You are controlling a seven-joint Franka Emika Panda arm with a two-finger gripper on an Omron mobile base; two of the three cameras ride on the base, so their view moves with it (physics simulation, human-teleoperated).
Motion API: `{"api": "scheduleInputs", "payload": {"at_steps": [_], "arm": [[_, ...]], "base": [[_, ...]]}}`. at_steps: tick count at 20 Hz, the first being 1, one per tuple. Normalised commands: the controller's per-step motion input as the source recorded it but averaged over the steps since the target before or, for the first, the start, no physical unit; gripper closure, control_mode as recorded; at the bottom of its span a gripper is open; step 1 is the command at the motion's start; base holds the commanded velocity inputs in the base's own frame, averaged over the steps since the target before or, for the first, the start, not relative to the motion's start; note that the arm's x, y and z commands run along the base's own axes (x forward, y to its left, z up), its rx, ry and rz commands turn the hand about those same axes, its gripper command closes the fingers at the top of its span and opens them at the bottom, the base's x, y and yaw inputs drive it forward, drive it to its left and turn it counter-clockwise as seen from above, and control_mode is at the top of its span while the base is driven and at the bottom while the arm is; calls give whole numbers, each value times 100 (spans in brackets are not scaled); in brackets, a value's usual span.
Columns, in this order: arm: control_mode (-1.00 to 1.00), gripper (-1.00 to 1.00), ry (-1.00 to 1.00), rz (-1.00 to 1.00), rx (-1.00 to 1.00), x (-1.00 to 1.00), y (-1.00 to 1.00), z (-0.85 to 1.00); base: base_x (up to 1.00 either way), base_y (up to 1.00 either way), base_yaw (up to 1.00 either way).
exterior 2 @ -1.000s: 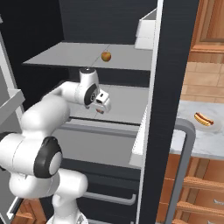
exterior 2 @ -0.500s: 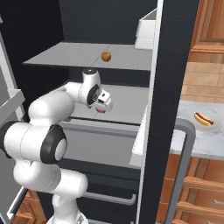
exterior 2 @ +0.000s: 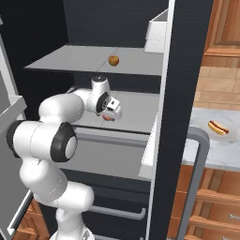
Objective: Place the cold items (apple and peach) from the fridge in one tupperware on the dining counter. Place the warm items (kebab skewer and hot dog) in the stove area in another tupperware.
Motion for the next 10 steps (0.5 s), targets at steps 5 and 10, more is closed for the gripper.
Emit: {"api": "scheduleInputs", "payload": {"at_steps": [5,10], "arm": [[-100,-100,0,0,0,30,0,-11],[-100,-100,0,0,0,28,0,-12]], "base": [[0,0,0],[0,0,0]]}}
